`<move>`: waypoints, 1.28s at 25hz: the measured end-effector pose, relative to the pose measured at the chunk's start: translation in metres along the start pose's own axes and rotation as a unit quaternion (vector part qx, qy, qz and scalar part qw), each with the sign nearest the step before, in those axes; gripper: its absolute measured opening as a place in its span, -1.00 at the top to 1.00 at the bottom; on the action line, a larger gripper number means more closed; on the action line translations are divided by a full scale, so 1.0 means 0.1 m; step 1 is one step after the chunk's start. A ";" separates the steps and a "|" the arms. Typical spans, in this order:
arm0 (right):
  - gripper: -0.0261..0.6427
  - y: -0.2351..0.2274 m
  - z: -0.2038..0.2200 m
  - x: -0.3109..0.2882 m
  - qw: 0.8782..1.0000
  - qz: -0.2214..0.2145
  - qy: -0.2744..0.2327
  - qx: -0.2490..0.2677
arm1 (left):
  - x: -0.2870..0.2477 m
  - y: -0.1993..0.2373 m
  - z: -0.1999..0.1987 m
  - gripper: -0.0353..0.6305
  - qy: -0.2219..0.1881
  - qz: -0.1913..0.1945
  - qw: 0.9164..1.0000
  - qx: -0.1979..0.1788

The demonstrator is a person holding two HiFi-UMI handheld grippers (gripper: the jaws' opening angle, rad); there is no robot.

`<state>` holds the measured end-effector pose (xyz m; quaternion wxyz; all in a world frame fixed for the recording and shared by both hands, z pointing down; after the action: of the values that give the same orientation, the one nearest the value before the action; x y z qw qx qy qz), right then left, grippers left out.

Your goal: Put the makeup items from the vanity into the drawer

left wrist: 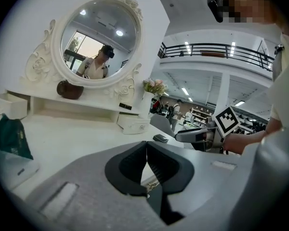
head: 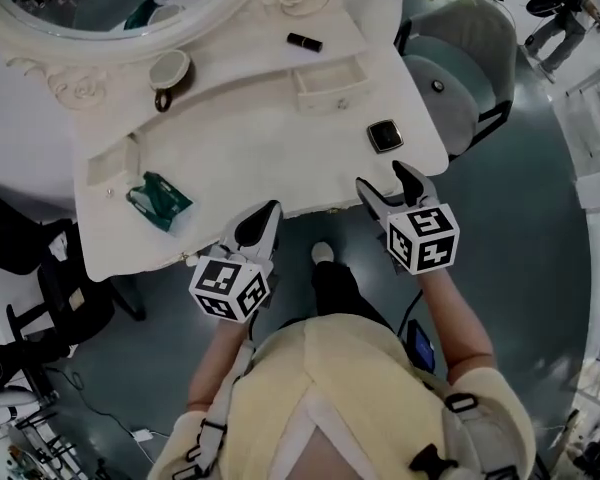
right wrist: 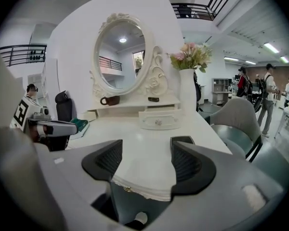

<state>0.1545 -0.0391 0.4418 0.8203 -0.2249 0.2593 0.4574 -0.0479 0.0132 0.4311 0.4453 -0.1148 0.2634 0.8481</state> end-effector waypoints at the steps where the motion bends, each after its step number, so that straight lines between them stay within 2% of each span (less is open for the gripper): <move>1: 0.01 -0.07 -0.01 -0.04 1.000 0.003 0.002 -0.002 | -0.08 0.01 -0.02 0.89 0.004 0.002 1.000 0.000; 13: 0.00 -0.70 0.00 -0.49 0.998 0.034 0.039 -0.019 | -0.71 0.20 -0.13 0.89 0.040 0.005 0.999 0.005; 22: -0.04 -0.91 0.05 -0.73 0.997 0.045 0.065 -0.021 | -0.98 0.29 -0.15 0.89 0.059 0.006 0.998 0.013; 32: -0.06 -0.93 0.13 -0.85 0.993 0.056 0.103 -0.011 | -1.09 0.38 -0.12 0.89 0.068 0.005 0.997 0.020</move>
<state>0.1997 -0.1296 0.5180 0.7597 -0.2646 0.3500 0.4799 -0.0164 -0.0864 0.4807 0.4240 -0.1614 0.3108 0.8352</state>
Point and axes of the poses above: the fingertips, and each gripper's own axes: x backward along the fingers, y to its left, z out of its underside, the point moved 3 cm from there along x, backward along the fingers, and after that the axes turned 8 degrees about y, right-handed, at the moved point
